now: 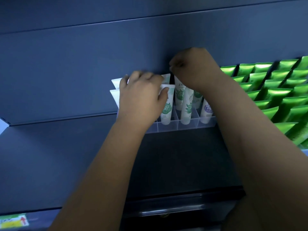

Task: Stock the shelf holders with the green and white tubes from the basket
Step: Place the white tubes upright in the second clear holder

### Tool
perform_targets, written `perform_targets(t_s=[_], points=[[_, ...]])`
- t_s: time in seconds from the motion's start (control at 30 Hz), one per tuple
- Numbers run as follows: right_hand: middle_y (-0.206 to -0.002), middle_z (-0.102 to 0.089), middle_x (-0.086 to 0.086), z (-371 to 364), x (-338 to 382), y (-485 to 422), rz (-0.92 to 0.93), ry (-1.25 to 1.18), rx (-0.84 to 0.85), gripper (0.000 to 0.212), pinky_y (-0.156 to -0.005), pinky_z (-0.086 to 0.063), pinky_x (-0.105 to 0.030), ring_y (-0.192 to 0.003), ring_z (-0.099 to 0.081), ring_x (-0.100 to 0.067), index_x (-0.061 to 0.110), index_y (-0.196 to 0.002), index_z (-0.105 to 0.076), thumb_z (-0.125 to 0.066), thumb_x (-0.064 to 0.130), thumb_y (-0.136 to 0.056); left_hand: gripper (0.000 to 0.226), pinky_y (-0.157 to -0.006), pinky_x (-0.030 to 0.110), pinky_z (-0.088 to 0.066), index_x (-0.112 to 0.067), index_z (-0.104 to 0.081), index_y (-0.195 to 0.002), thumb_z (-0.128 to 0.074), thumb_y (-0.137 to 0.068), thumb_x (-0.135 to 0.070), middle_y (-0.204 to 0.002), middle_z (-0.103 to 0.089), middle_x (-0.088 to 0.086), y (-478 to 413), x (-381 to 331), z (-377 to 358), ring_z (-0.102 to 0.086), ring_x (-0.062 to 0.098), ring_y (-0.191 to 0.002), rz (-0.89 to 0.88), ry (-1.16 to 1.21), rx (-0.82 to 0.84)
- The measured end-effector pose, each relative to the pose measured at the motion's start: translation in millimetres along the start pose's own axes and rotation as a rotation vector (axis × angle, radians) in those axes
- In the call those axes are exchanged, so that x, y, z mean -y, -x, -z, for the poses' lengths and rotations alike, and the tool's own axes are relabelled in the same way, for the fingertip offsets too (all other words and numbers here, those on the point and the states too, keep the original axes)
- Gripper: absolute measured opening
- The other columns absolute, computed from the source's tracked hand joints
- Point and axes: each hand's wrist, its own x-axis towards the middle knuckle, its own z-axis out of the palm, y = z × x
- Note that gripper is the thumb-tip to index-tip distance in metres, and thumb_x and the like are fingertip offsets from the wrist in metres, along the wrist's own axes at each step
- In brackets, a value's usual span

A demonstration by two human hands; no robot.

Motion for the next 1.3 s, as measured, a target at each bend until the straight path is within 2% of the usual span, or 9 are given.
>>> perform_targets(t_s=[0.13, 0.27, 0.4, 0.53, 0.73, 0.93, 1.07, 1.23, 1.3], points=[[-0.096, -0.073, -0.009, -14, 4, -9, 0.008, -0.015, 0.059, 0.029, -0.08, -0.056, -0.04, -0.093, -0.066, -0.031, 0.011, -0.09, -0.075, -0.054, 0.03, -0.082, 0.027, -0.095, 0.049, -0.044, -0.024, -0.074, -0.101, -0.054, -0.091, -0.039, -0.093, -0.07, -0.002, -4, -3, -9, -0.059, 0.031, -0.105, 0.018, 0.016, 0.0], [-0.09, -0.073, -0.009, -24, 1, -20, -0.019, -0.015, 0.083, 0.021, -0.075, -0.057, -0.037, -0.085, -0.067, -0.03, 0.011, -0.083, -0.076, -0.055, 0.016, -0.083, 0.013, -0.09, 0.043, -0.042, -0.024, -0.072, -0.093, -0.061, -0.088, -0.03, -0.085, -0.067, -0.003, -10, -5, -13, -0.06, 0.03, -0.097, 0.056, 0.032, -0.004], [-0.091, -0.073, -0.009, -29, 2, -21, -0.004, -0.015, 0.069, 0.021, -0.075, -0.055, -0.034, -0.086, -0.067, -0.029, 0.011, -0.084, -0.075, -0.054, 0.014, -0.083, 0.015, -0.083, 0.041, -0.046, -0.026, -0.072, -0.094, -0.059, -0.087, -0.03, -0.08, -0.065, -0.005, -11, 0, -15, -0.059, 0.029, -0.093, 0.084, 0.086, 0.008], [-0.088, -0.071, -0.009, -32, 3, -22, 0.013, 0.0, 0.079, 0.014, -0.07, -0.049, -0.031, -0.082, -0.063, -0.028, 0.015, -0.073, -0.066, -0.054, 0.015, -0.082, 0.022, -0.083, 0.044, -0.048, -0.025, -0.072, -0.096, -0.054, -0.086, -0.031, -0.086, -0.069, -0.002, -10, 0, -15, -0.06, 0.031, -0.094, 0.077, 0.143, 0.01], [-0.093, -0.073, -0.011, -30, 4, -22, 0.019, -0.012, 0.094, 0.018, -0.08, -0.058, -0.039, -0.088, -0.067, -0.031, 0.012, -0.084, -0.075, -0.057, 0.015, -0.081, 0.017, -0.083, 0.044, -0.049, -0.025, -0.072, -0.095, -0.057, -0.088, -0.027, -0.073, -0.053, -0.008, -9, -3, -15, -0.059, 0.031, -0.091, 0.055, 0.142, 0.011], [-0.09, -0.073, -0.011, -28, 3, -19, 0.048, -0.002, 0.078, 0.023, -0.078, -0.057, -0.04, -0.086, -0.067, -0.03, 0.011, -0.084, -0.076, -0.054, 0.015, -0.082, 0.016, -0.086, 0.046, -0.049, -0.026, -0.072, -0.098, -0.058, -0.089, -0.026, -0.077, -0.057, -0.009, -9, 0, -14, -0.059, 0.031, -0.096, 0.053, 0.158, 0.016], [-0.09, -0.074, -0.006, -28, 2, -18, 0.036, -0.021, 0.083, 0.021, -0.078, -0.057, -0.038, -0.086, -0.067, -0.027, 0.015, -0.083, -0.077, -0.056, 0.015, -0.082, 0.017, -0.086, 0.045, -0.049, -0.026, -0.071, -0.099, -0.058, -0.088, -0.025, -0.082, -0.066, -0.002, -9, -1, -14, -0.059, 0.031, -0.096, 0.058, 0.161, 0.011], [-0.093, -0.076, -0.004, -23, 4, -16, 0.024, -0.05, 0.086, 0.021, -0.082, -0.057, -0.038, -0.09, -0.069, -0.024, 0.017, -0.086, -0.078, -0.058, 0.023, -0.082, 0.017, -0.087, 0.047, -0.05, -0.027, -0.072, -0.1, -0.06, -0.088, -0.029, -0.078, -0.059, -0.01, -10, -2, -11, -0.059, 0.029, -0.097, 0.083, 0.199, 0.025], [-0.095, -0.076, -0.003, -16, 3, -17, 0.033, -0.07, 0.075, 0.02, -0.083, -0.055, -0.035, -0.093, -0.069, -0.022, 0.017, -0.088, -0.08, -0.06, 0.023, -0.084, 0.023, -0.09, 0.048, -0.05, -0.027, -0.073, -0.107, -0.061, -0.088, -0.033, -0.086, -0.068, -0.007, -9, -4, -10, -0.061, 0.029, -0.1, 0.081, 0.229, 0.026]])
